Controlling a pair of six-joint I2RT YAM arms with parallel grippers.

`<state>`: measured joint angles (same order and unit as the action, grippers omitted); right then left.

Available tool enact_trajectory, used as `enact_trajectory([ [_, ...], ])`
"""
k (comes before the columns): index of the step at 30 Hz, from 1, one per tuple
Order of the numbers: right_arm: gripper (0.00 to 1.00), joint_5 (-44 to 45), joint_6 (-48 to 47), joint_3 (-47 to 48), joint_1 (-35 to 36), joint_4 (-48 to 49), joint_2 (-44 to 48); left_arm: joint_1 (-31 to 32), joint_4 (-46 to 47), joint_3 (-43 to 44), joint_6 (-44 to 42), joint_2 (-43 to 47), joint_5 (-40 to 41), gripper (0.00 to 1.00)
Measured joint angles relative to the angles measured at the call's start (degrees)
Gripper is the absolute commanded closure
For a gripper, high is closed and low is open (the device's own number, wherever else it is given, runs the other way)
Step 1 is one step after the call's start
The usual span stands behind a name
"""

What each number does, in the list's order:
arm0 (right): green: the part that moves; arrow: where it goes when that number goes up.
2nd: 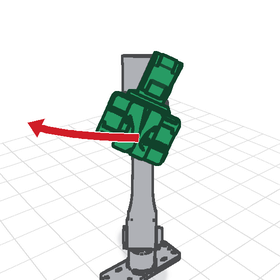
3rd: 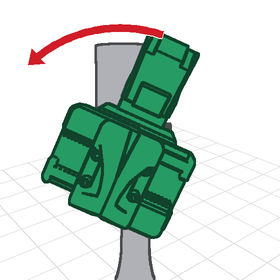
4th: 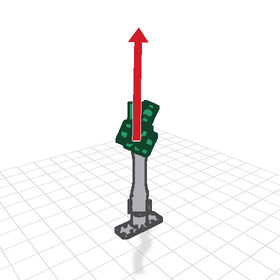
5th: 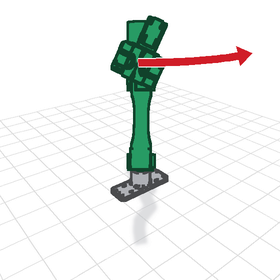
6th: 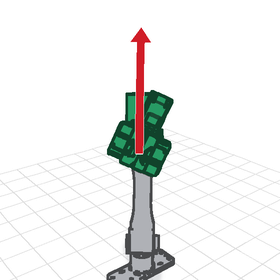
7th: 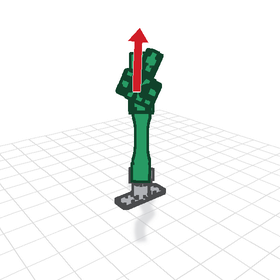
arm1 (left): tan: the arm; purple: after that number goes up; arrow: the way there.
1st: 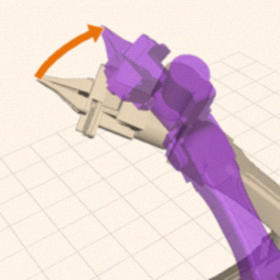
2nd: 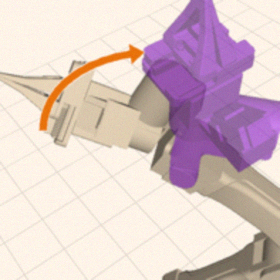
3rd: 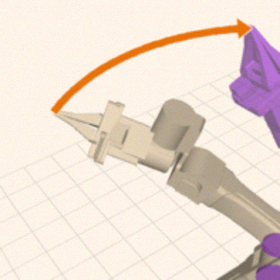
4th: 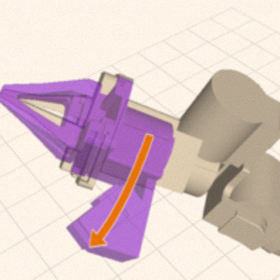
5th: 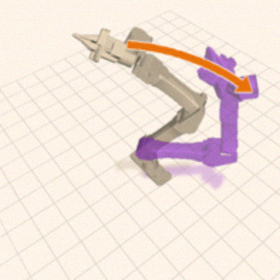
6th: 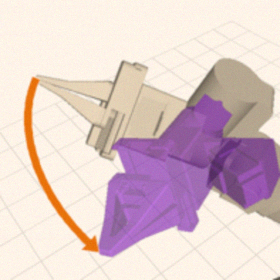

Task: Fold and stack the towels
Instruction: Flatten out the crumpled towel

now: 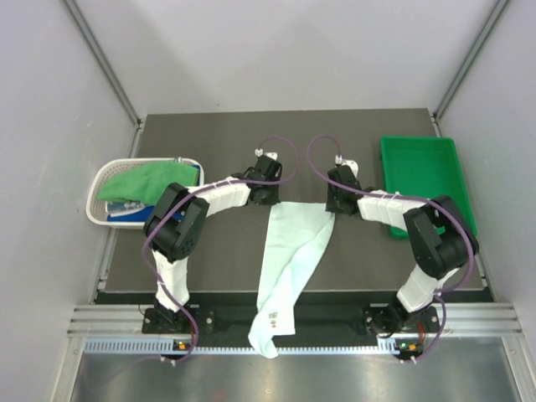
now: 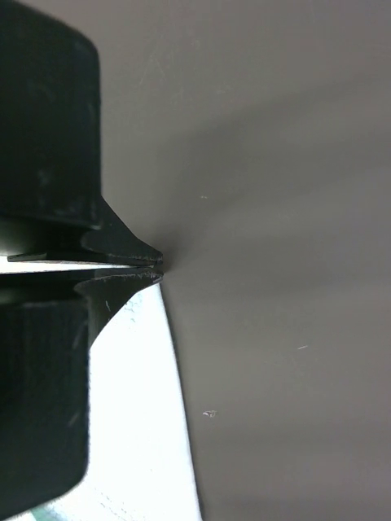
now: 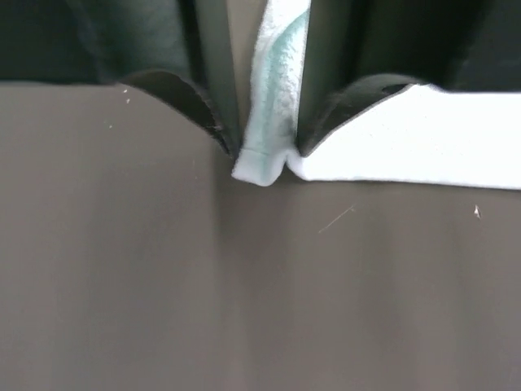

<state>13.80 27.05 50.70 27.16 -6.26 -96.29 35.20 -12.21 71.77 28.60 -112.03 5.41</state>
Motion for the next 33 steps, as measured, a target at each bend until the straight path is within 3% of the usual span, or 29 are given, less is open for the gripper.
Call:
enact_trajectory([
  [1, 0.79, -0.2, 0.0, 0.0, 0.0, 0.1, -0.1, 0.0, 0.0, 0.0, 0.0, 0.0, 0.0, 1.0],
  [4, 0.9, -1.0, 0.1, 0.0, 0.0, 0.5, -0.3, 0.0, 0.0, 0.0, -0.1, 0.1, 0.1, 1.0],
  [11, 0.94, -1.6, -0.1, 0.1, 0.0, 0.3, -0.2, 0.2, -1.8, 0.0, -0.9, 0.9, 0.7, 1.0],
  [15, 0.95, -2.1, -0.1, 0.3, 0.0, 0.0, -0.2, 0.3, -4.2, 0.4, -2.0, 1.1, 0.4, 0.62],
  [18, 0.95, -2.1, -0.4, 0.4, 0.0, -0.3, -0.2, 0.3, -5.7, 0.4, -2.5, 1.7, 0.4, 0.5],
  [33, 0.95, -2.4, -0.5, 0.4, 0.0, -0.3, -0.2, 0.1, -3.7, -6.1, 0.4, 6.5, -1.7, 0.41],
])
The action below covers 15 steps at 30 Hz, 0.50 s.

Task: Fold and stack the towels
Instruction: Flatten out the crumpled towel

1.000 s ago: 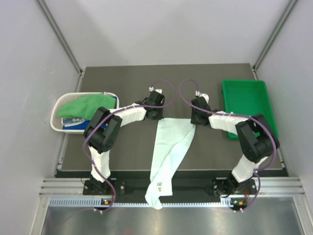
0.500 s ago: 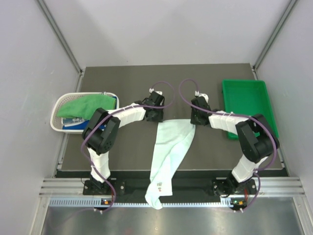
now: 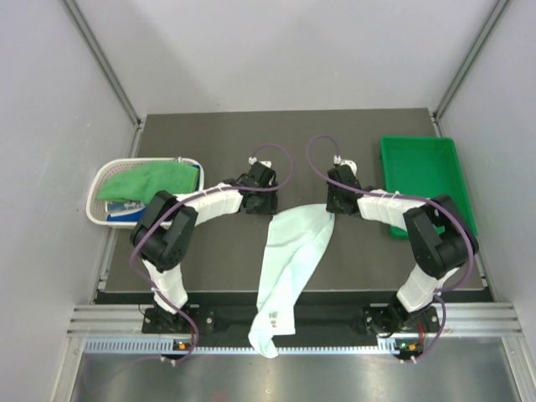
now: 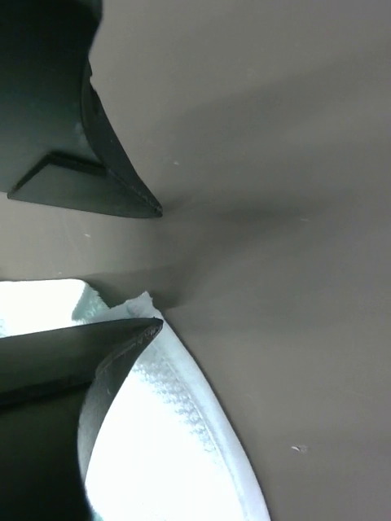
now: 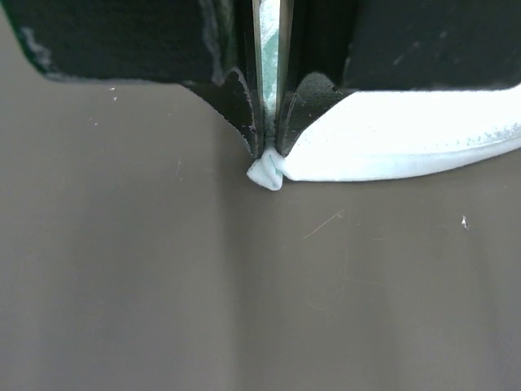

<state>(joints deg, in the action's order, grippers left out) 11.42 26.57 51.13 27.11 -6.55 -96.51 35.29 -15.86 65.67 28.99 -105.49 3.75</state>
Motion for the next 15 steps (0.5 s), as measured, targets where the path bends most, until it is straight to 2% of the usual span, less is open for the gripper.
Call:
enact_trajectory([
  [2, 0.96, -0.1, 0.0, 0.0, 0.0, 0.0, 0.0, -0.2, 0.0, -1.2, 1.2, 1.2, 0.7, 0.4],
  [4, 0.96, -0.2, 0.0, 0.0, 0.0, 0.0, 0.0, -0.3, 0.0, -1.7, 1.7, 2.3, 1.6, 0.3],
  [5, 0.96, -0.2, 0.0, 0.0, 0.0, 0.0, 0.0, -0.4, 0.0, -1.7, 2.0, 2.8, 2.1, 0.28],
  [15, 0.96, -0.2, 0.0, 0.0, 0.0, 0.0, 0.0, -0.6, 1.0, -1.7, 3.7, 4.4, 0.9, 0.28],
])
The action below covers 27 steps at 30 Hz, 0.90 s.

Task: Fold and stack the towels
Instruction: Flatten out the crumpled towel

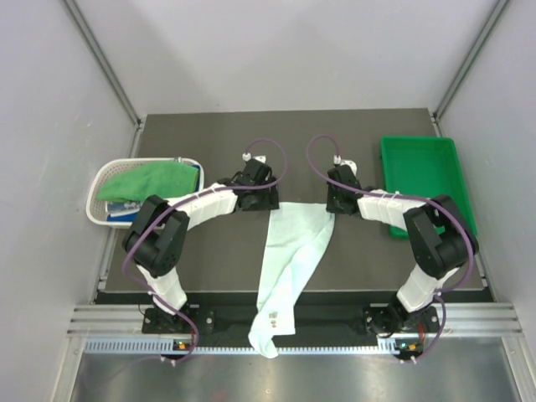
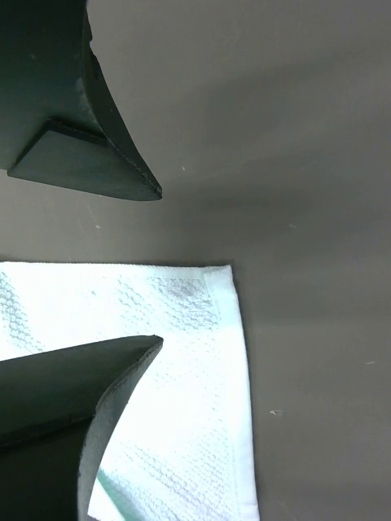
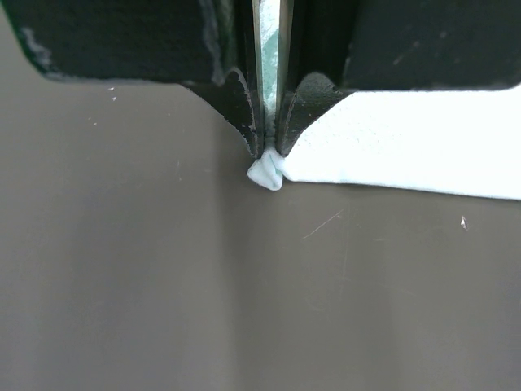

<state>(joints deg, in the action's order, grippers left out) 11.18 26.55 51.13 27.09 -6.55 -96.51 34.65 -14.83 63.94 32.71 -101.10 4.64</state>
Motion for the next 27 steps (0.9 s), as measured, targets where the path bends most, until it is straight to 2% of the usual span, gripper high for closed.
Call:
enact_trajectory([
  [7, 0.96, -0.2, 0.0, 0.0, 0.0, 0.0, 0.0, 0.7, 1.7, 1.1, 0.3, -4.1, -1.0, 0.33],
  [10, 0.96, -0.3, 0.0, 0.0, 0.0, 0.0, 0.0, 1.1, 3.0, 2.0, 0.3, -5.4, -0.9, 0.38],
  [14, 0.96, -0.3, 0.0, 0.0, 0.0, 0.0, 0.0, 1.8, 4.0, 2.5, 0.2, -6.4, -0.6, 0.49],
  [21, 0.96, -0.3, -0.1, 0.0, 0.0, 0.0, 0.0, 2.6, 4.2, 2.8, 0.1, -7.2, 1.5, 0.76],
  [25, 0.96, -0.5, -0.3, 0.0, 0.0, 0.0, 0.0, 2.6, 4.1, 2.8, -0.2, -7.5, 2.8, 1.0],
  [27, 0.97, -0.7, -0.6, 0.0, 0.0, 0.0, 0.0, 2.6, 3.9, 3.0, -0.6, -7.5, 3.0, 1.0],
])
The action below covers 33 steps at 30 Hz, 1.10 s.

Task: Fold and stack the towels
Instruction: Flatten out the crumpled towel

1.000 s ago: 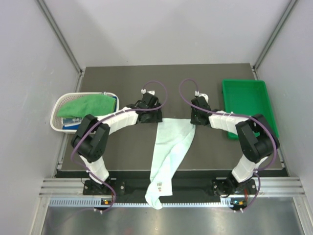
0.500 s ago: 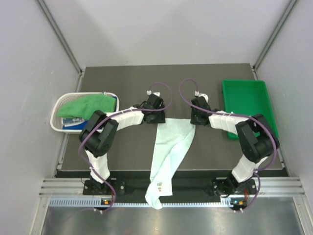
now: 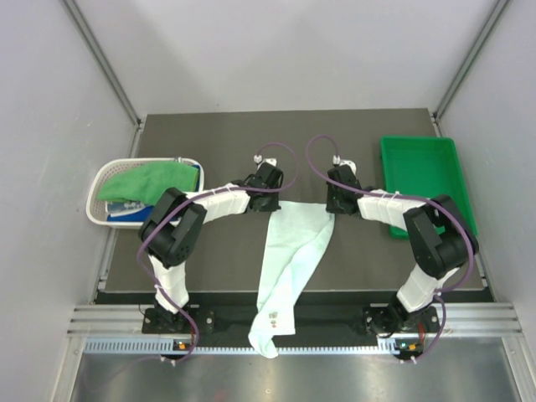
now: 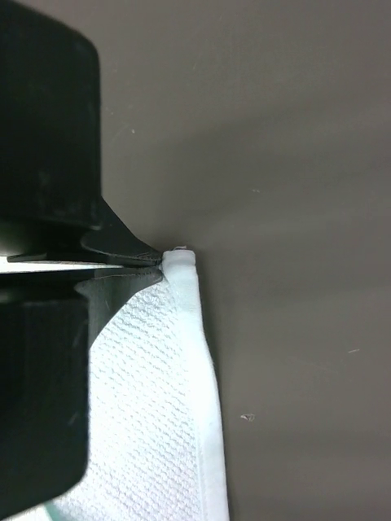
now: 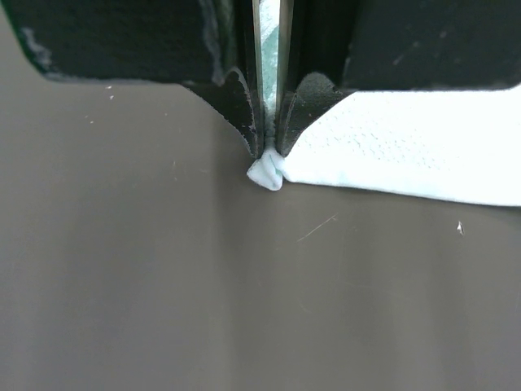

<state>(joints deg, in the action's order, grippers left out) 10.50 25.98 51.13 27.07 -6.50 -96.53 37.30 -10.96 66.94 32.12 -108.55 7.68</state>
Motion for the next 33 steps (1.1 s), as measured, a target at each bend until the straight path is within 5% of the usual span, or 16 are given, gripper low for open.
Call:
enact_trajectory([
  [10, 1.0, -4.6, -2.4, 0.0, 0.0, -0.2, 4.2, 0.4, -6.4, 0.9, -4.3, 4.1, 4.6, 1.0],
  [21, 1.0, -8.5, -5.4, 3.7, 0.2, -1.1, 25.7, 0.4, -10.1, 2.7, -9.2, 28.1, 6.2, 1.0],
  [33, 1.0, -13.6, -9.6, 11.4, 5.5, -2.9, 44.3, 3.3, -15.6, 10.9, -15.8, 47.6, -1.2, 1.0],
])
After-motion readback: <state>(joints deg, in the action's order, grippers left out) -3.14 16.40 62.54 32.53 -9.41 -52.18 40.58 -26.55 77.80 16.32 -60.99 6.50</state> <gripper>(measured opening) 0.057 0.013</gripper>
